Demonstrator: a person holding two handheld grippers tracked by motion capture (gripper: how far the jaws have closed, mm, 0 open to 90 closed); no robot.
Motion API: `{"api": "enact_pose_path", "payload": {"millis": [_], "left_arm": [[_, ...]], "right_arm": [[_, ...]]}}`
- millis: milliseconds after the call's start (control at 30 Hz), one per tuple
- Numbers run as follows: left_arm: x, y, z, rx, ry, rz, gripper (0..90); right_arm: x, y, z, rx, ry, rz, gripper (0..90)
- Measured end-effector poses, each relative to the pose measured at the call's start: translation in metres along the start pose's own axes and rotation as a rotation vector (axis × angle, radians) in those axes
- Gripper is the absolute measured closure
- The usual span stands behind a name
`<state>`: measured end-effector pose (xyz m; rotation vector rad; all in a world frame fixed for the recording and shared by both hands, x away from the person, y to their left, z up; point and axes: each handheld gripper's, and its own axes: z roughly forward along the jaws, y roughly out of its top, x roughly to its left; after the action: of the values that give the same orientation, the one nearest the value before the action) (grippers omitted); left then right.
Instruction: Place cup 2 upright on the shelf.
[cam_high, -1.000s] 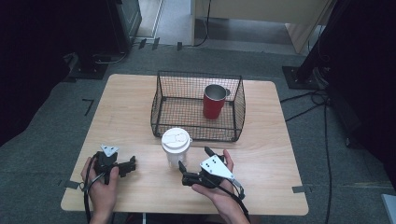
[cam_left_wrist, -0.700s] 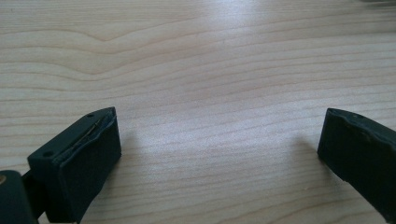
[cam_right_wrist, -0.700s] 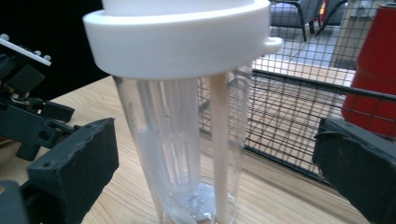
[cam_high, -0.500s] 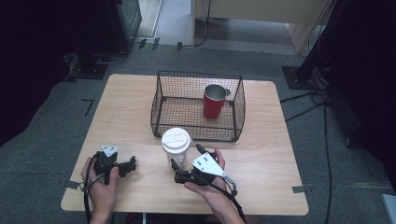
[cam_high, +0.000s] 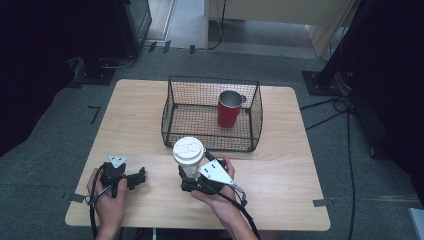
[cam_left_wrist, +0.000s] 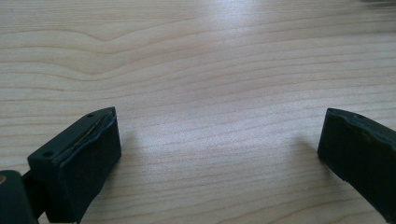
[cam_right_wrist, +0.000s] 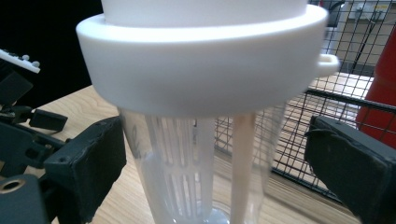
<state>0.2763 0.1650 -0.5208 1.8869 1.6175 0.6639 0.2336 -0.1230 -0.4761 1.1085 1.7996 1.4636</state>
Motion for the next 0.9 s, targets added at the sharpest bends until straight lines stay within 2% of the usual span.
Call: {"api": "enact_pose_path", "payload": {"millis": [267, 367, 467, 733, 900], "left_arm": [[0.000, 0.000, 0.000, 0.000, 0.000, 0.001, 0.0], [0.000, 0.000, 0.000, -0.001, 0.000, 0.000, 0.0], [0.000, 0.000, 0.000, 0.000, 0.000, 0.000, 0.0], [0.000, 0.000, 0.000, -0.001, 0.000, 0.000, 0.0], [0.000, 0.000, 0.000, 0.000, 0.000, 0.000, 0.0]], "right_arm": [[0.005, 0.003, 0.011, -0.001, -0.009, 0.007, 7.6], [0.007, 0.004, 0.015, 0.001, -0.024, 0.008, 12.2], [0.008, 0.003, 0.018, 0.010, -0.034, 0.002, 13.0], [0.009, 0.000, 0.027, 0.020, -0.045, 0.027, 15.3], [0.010, -0.001, 0.026, 0.009, -0.046, -0.001, 16.4]]}}
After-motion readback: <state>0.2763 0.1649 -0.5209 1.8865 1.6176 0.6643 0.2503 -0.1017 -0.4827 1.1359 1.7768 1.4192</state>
